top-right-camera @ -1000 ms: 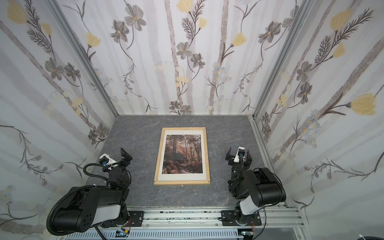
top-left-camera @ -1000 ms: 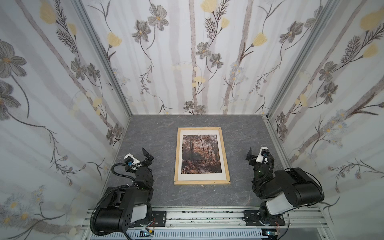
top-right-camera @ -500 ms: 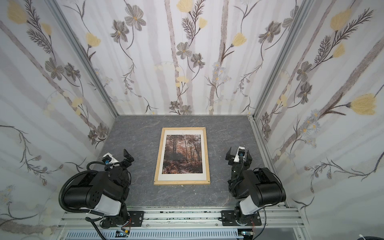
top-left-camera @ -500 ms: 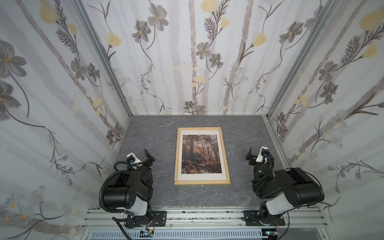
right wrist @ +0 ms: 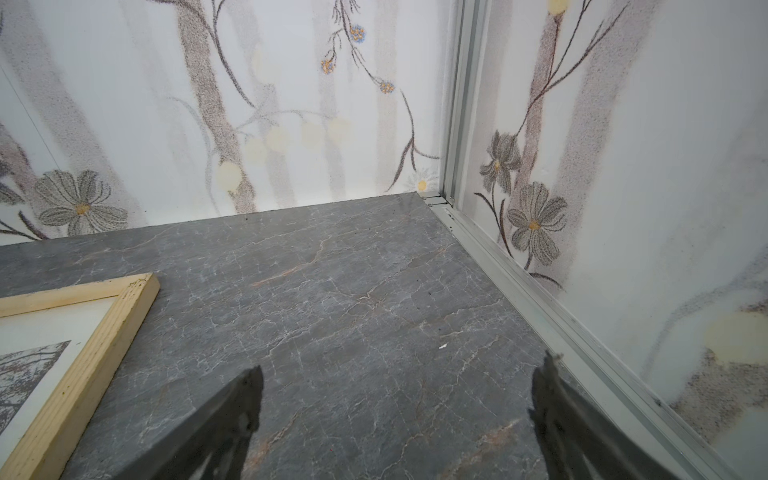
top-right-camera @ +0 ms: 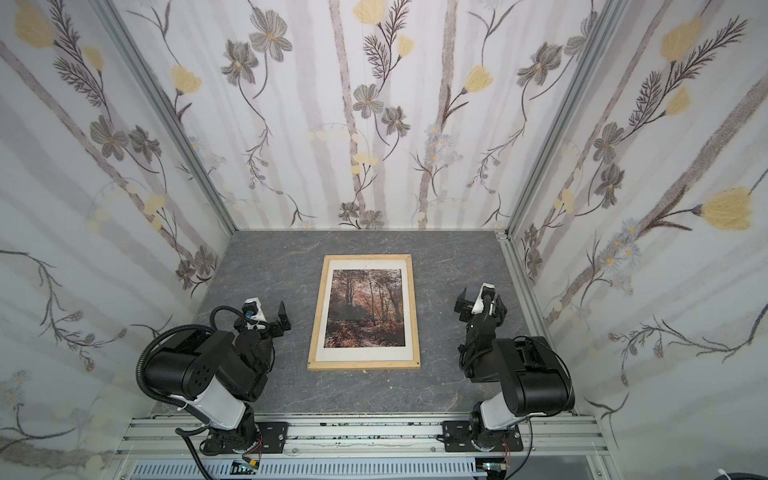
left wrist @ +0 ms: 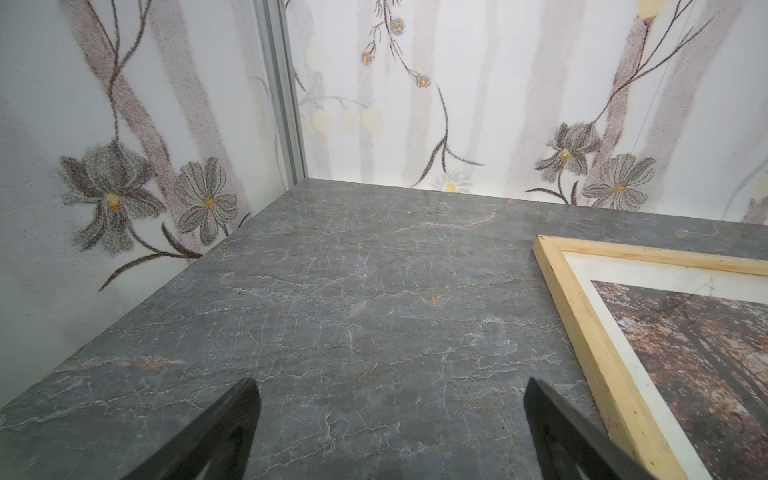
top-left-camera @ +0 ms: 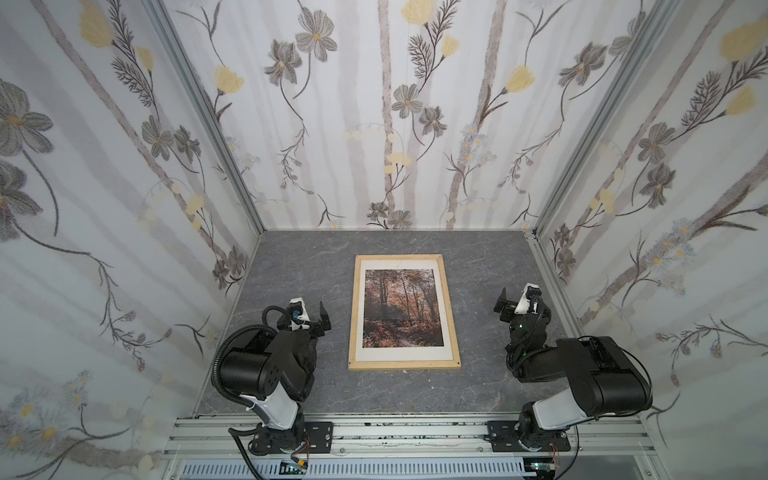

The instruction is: Put the photo into the frame

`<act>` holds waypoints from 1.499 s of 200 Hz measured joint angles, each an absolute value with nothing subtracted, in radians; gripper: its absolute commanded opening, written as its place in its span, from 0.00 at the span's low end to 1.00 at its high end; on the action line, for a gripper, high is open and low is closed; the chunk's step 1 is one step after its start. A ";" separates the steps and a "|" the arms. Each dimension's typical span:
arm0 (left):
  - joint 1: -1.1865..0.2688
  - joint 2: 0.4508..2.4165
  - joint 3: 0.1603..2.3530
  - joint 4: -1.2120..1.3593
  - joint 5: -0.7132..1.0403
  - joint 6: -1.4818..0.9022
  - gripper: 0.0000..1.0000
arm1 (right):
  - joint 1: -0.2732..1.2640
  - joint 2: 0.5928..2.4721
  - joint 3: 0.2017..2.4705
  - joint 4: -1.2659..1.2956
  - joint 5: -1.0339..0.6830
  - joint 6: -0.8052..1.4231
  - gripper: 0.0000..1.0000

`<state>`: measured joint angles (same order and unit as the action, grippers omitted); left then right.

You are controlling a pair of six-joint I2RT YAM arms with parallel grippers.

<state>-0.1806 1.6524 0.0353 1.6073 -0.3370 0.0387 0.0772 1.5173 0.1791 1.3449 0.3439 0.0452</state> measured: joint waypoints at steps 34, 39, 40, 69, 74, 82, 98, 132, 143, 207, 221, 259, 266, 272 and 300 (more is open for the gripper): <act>-0.181 1.654 0.035 1.607 -0.337 0.053 1.00 | 0.072 1.505 0.097 1.415 0.342 0.060 1.00; -0.181 1.654 0.035 1.607 -0.337 0.054 1.00 | 0.065 1.505 0.078 1.436 0.344 0.068 1.00; -0.181 1.654 0.035 1.607 -0.337 0.054 1.00 | 0.065 1.505 0.075 1.438 0.344 0.069 1.00; -0.181 1.654 0.030 1.608 -0.337 0.054 1.00 | 0.047 1.510 0.024 1.542 0.333 0.080 1.00; -0.181 1.654 0.030 1.608 -0.337 0.054 1.00 | 0.047 1.511 0.020 1.552 0.324 0.080 1.00; -0.180 1.654 0.030 1.608 -0.339 0.054 1.00 | 0.047 1.514 0.012 1.565 0.316 0.082 1.00; -0.179 1.654 0.034 1.608 -0.351 0.053 1.00 | 0.044 1.518 0.004 1.576 0.317 0.082 1.00; -0.178 1.657 0.041 1.610 -0.363 0.053 1.00 | 0.043 1.519 0.004 1.596 0.308 0.084 0.99; -0.178 1.659 0.043 1.610 -0.364 0.053 1.00 | 0.031 1.519 0.004 1.596 0.297 0.089 1.00; -0.076 1.596 0.219 1.474 -0.306 -0.003 1.00 | -0.016 1.522 0.004 1.596 0.247 0.134 1.00; -0.056 1.593 0.228 1.427 -0.293 -0.029 1.00 | -0.019 1.522 0.004 1.596 0.241 0.141 1.00; -0.052 1.592 0.230 1.357 -0.249 -0.050 1.00 | 0.045 1.506 0.167 1.435 0.258 0.106 1.00; -0.052 1.592 0.230 1.355 -0.249 -0.052 1.00 | 0.057 1.503 0.187 1.419 0.238 0.092 0.99; -0.052 1.592 0.229 1.355 -0.248 -0.053 1.00 | 0.066 1.503 0.188 1.422 0.240 0.083 1.00; -0.099 1.596 0.184 1.396 -0.265 -0.046 1.00 | 0.084 1.512 0.180 1.357 0.271 0.057 1.00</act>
